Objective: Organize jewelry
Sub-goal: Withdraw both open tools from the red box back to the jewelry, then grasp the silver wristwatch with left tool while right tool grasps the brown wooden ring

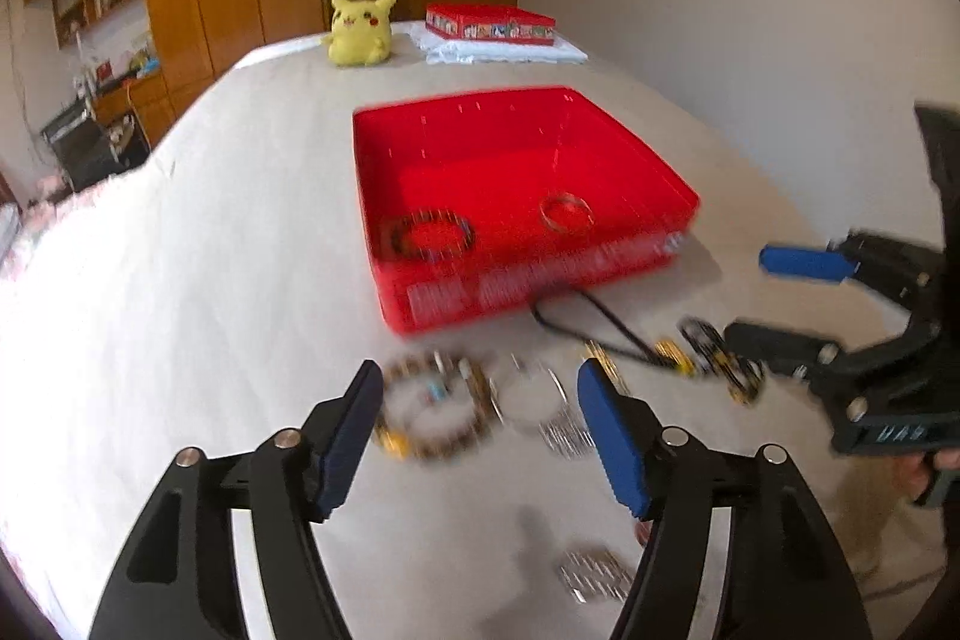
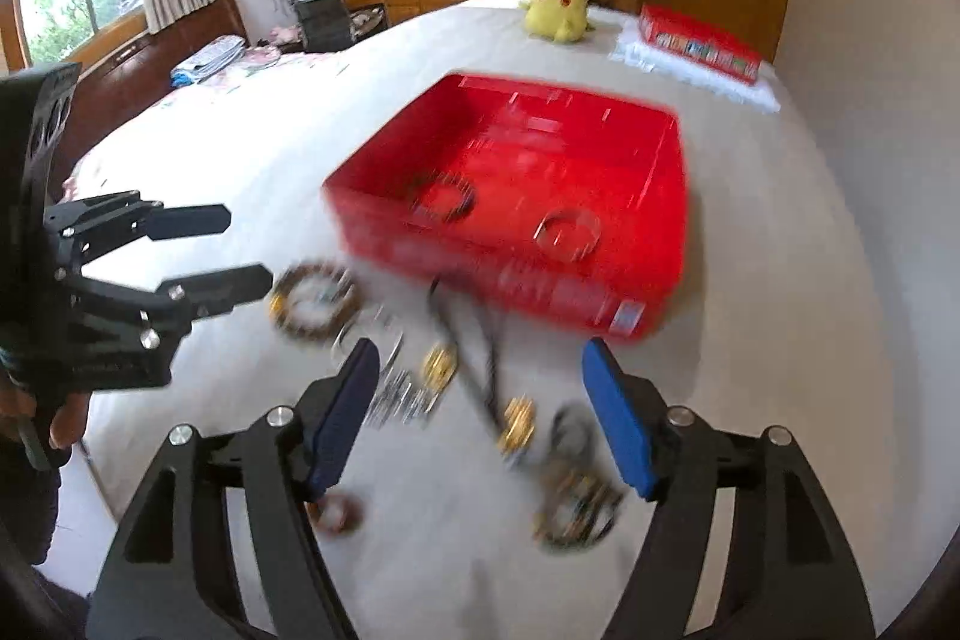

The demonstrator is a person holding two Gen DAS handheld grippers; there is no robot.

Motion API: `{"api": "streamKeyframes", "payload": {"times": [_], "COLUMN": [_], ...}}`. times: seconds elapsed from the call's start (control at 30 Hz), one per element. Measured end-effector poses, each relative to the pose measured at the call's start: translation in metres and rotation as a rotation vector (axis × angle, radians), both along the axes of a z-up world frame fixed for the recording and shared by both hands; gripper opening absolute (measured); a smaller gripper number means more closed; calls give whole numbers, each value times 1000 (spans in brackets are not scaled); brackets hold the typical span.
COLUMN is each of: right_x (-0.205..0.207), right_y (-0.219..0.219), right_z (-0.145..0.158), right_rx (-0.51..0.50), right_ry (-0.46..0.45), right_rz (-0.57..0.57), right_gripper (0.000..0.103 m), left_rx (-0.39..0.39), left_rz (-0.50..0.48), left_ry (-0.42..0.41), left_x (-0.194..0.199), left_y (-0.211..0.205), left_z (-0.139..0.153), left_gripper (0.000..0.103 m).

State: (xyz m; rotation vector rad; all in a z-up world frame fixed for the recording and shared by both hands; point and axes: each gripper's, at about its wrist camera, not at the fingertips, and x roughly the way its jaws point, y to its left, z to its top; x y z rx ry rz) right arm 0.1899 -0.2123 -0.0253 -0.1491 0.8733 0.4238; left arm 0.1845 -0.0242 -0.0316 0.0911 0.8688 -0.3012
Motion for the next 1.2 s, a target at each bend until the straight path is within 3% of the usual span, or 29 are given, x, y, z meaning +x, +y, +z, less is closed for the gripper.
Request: {"api": "streamKeyframes", "payload": {"times": [0.1, 0.23, 0.53, 0.9, 1.2], "right_x": [-23, -52, -81, -92, -78], "right_y": [1, 4, 7, 12, 31], "right_z": [-21, -41, -62, -77, -83], "right_rx": [11, 24, 45, 9, -4], "right_ry": [38, 59, 89, 105, 92], "right_rz": [-1, 10, 29, 86, 126], "right_gripper": [69, 69, 69, 59, 54], "left_rx": [5, 13, 17, 11, 13], "left_rz": [14, 59, 92, 72, 72], "left_ry": [5, -12, 25, 108, 129], "left_x": [-25, -51, -77, -100, -100], "left_y": [-2, 1, 4, 4, 2], "left_z": [-5, -8, -28, -64, -73], "left_gripper": [68, 76, 76, 76, 76]}}
